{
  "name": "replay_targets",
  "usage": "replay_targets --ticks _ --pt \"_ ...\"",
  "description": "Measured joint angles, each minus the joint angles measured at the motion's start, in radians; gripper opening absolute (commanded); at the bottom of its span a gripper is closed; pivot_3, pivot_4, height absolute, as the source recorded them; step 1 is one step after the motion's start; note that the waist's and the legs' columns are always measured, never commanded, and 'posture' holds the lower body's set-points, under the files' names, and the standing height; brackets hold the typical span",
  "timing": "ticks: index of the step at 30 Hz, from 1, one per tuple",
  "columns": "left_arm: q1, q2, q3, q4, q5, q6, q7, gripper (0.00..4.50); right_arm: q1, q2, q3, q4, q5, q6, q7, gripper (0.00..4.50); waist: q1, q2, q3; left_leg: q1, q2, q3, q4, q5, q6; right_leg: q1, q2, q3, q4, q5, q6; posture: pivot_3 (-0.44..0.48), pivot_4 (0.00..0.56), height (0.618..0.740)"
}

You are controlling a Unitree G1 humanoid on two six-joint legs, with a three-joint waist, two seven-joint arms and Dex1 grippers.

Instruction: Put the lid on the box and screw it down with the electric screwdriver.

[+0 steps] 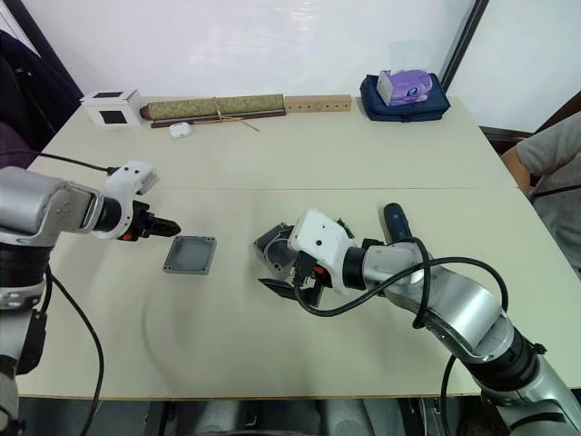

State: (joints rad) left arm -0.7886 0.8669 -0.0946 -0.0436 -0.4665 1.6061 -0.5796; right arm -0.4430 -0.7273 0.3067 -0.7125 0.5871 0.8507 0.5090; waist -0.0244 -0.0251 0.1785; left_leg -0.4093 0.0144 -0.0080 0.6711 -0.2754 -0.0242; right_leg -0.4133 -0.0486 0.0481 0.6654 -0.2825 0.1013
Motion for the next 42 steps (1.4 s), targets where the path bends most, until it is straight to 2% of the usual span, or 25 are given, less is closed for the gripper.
replay_targets --ticks 4,11,15,18,22,24,28,31,33,36,39,42 --pt "0.029 -0.006 0.001 0.030 -0.098 0.000 0.061 2.79 0.033 0.016 0.000 0.001 -0.033 -0.008 0.005 4.50 0.013 0.000 0.000 0.000 0.000 0.000 0.001 0.000 0.000 0.000 0.000 0.000 0.000 0.000 0.000 0.000 0.150 0.740" --pt "0.027 -0.008 -0.009 0.080 -0.157 0.000 0.132 2.79 0.036 0.048 -0.014 -0.012 -0.046 0.028 -0.012 4.50 0.010 0.000 0.000 0.000 -0.001 0.000 0.002 0.000 0.000 0.000 0.001 0.000 0.000 0.000 0.000 0.000 0.150 0.740" --pt "-0.006 -0.050 -0.033 0.126 -0.150 0.000 0.164 2.79 0.036 0.066 -0.028 -0.031 -0.046 0.064 -0.033 4.50 0.012 0.000 0.000 0.000 -0.002 0.000 0.002 0.000 0.000 0.001 0.001 -0.001 0.000 0.000 0.000 0.000 0.150 0.740" --pt "-0.013 -0.034 -0.078 0.130 -0.142 -0.001 0.166 2.08 0.037 0.074 -0.039 -0.041 -0.049 0.080 -0.042 4.50 0.009 0.000 0.000 0.000 -0.002 0.000 0.002 0.000 0.000 0.001 0.000 0.000 0.000 0.000 0.000 0.000 0.150 0.740" --pt "-0.012 -0.019 -0.098 0.131 -0.131 -0.003 0.144 0.53 0.045 0.083 -0.046 -0.047 -0.054 0.094 -0.055 4.50 0.006 0.000 0.000 0.001 -0.002 0.000 0.002 0.000 0.000 0.001 0.001 0.000 0.000 0.000 0.000 0.000 0.150 0.740" --pt "-0.011 -0.022 -0.097 0.127 -0.130 -0.002 0.135 0.03 0.054 0.094 -0.053 -0.048 -0.052 0.097 -0.060 4.50 0.006 0.001 -0.001 0.002 -0.002 0.000 0.002 0.000 0.000 0.002 0.001 0.000 0.000 0.000 0.000 0.000 0.150 0.740" --pt "-0.003 -0.038 -0.080 0.126 -0.120 -0.001 0.142 0.03 0.063 0.118 -0.100 -0.053 -0.032 0.103 -0.064 4.50 0.009 0.002 -0.001 0.003 -0.002 0.000 0.002 0.000 0.000 0.004 0.001 0.000 0.000 0.000 0.000 0.000 0.150 0.740" --pt "0.007 -0.090 -0.028 0.127 -0.104 0.001 0.170 0.03 0.079 0.122 -0.148 -0.050 -0.014 0.103 -0.057 4.50 0.016 0.005 -0.003 0.003 -0.003 0.000 0.002 0.000 0.000 0.005 0.000 0.000 0.000 0.000 0.000 0.000 0.150 0.740" --pt "0.009 -0.128 0.018 0.145 -0.087 -0.010 0.177 0.03 0.090 0.172 -0.220 -0.026 0.037 0.102 -0.057 4.50 0.019 0.005 -0.004 0.003 -0.004 -0.001 0.004 0.000 0.000 0.006 -0.001 -0.002 0.000 0.000 0.000 0.000 0.150 0.740" --pt "0.001 -0.154 0.036 0.210 -0.088 -0.150 0.110 0.03 0.065 0.284 -0.353 0.039 0.155 0.097 -0.088 4.50 0.015 0.003 -0.003 0.002 -0.003 -0.001 0.005 0.000 0.000 0.006 0.000 -0.002 0.000 0.000 0.000 0.000 0.150 0.740" --pt "-0.057 -0.216 0.106 0.294 -0.073 -0.484 0.004 0.03 -0.038 0.309 -0.467 0.156 0.226 0.101 -0.123 4.50 0.016 0.003 -0.002 0.000 -0.002 -0.001 0.006 0.000 0.000 0.004 -0.001 -0.003 0.000 0.001 -0.001 0.000 0.150 0.740" --pt "-0.144 -0.310 0.184 0.353 -0.041 -0.766 0.003 0.03 -0.170 0.327 -0.519 0.315 0.241 0.113 -0.181 4.50 0.014 0.003 -0.002 0.000 -0.003 0.001 0.005 0.000 0.000 0.003 -0.002 -0.002 -0.001 0.001 -0.001 0.000 0.150 0.740"
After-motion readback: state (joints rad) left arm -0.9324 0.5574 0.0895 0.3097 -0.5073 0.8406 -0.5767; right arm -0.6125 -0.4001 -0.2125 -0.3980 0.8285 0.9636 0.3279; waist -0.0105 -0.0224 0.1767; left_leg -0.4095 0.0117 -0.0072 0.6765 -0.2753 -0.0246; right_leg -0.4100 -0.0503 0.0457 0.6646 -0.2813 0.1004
